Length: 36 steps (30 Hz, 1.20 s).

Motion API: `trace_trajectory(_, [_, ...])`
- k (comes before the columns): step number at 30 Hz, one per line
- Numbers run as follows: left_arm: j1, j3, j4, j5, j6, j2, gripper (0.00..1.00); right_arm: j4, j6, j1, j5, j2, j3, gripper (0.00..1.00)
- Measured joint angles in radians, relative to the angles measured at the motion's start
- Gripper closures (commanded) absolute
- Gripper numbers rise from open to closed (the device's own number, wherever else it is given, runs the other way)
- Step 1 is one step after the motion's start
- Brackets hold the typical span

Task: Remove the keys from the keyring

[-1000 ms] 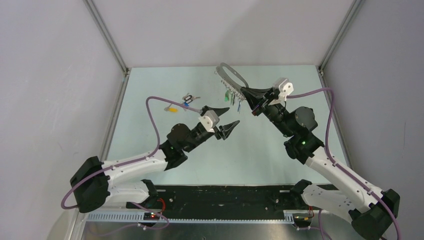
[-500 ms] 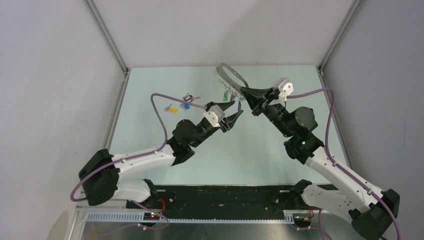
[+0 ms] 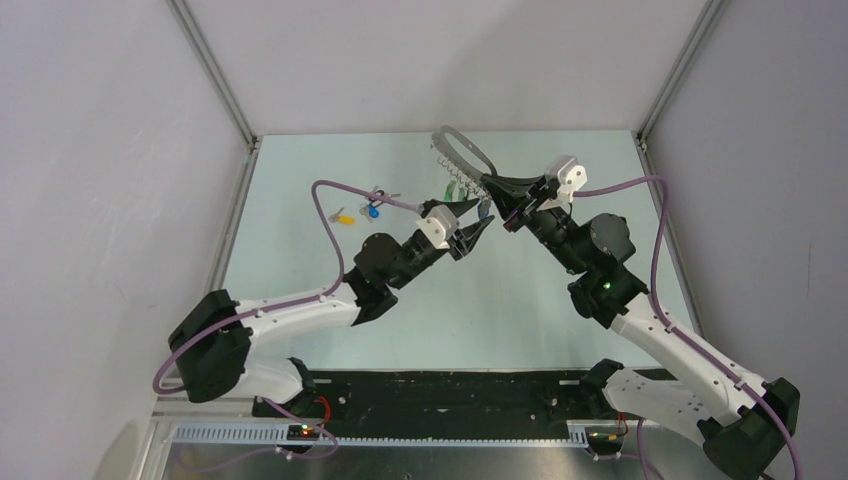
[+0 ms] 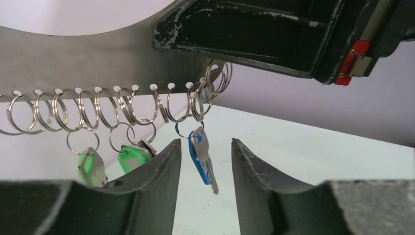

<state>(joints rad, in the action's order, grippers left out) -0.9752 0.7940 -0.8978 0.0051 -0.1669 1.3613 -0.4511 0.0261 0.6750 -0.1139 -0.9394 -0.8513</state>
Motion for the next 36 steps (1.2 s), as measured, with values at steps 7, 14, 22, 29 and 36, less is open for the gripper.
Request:
trace_trajectory(7, [0.000, 0.000, 0.000, -0.042, -0.001, 0.007, 0.67, 0.000, 0.000, 0.000, 0.000, 0.002, 0.000, 1.00])
trace_trajectory(14, [0.000, 0.000, 0.000, -0.055, -0.001, 0.007, 0.70, 0.000, 0.000, -0.001, 0.000, 0.005, 0.000, 1.00])
trace_trajectory(22, [0.000, 0.000, 0.000, -0.055, -0.001, 0.008, 0.85, 0.000, -0.005, -0.003, 0.000, 0.012, 0.000, 1.00])
trace_trajectory(29, [0.000, 0.000, 0.000, -0.056, -0.001, 0.009, 0.98, 0.002, -0.011, -0.005, 0.000, 0.016, 0.000, 1.00])
trace_trajectory(36, [0.000, 0.000, 0.004, -0.055, 0.009, 0.011, 1.00, 0.016, -0.016, -0.014, 0.009, 0.023, 0.000, 1.00])
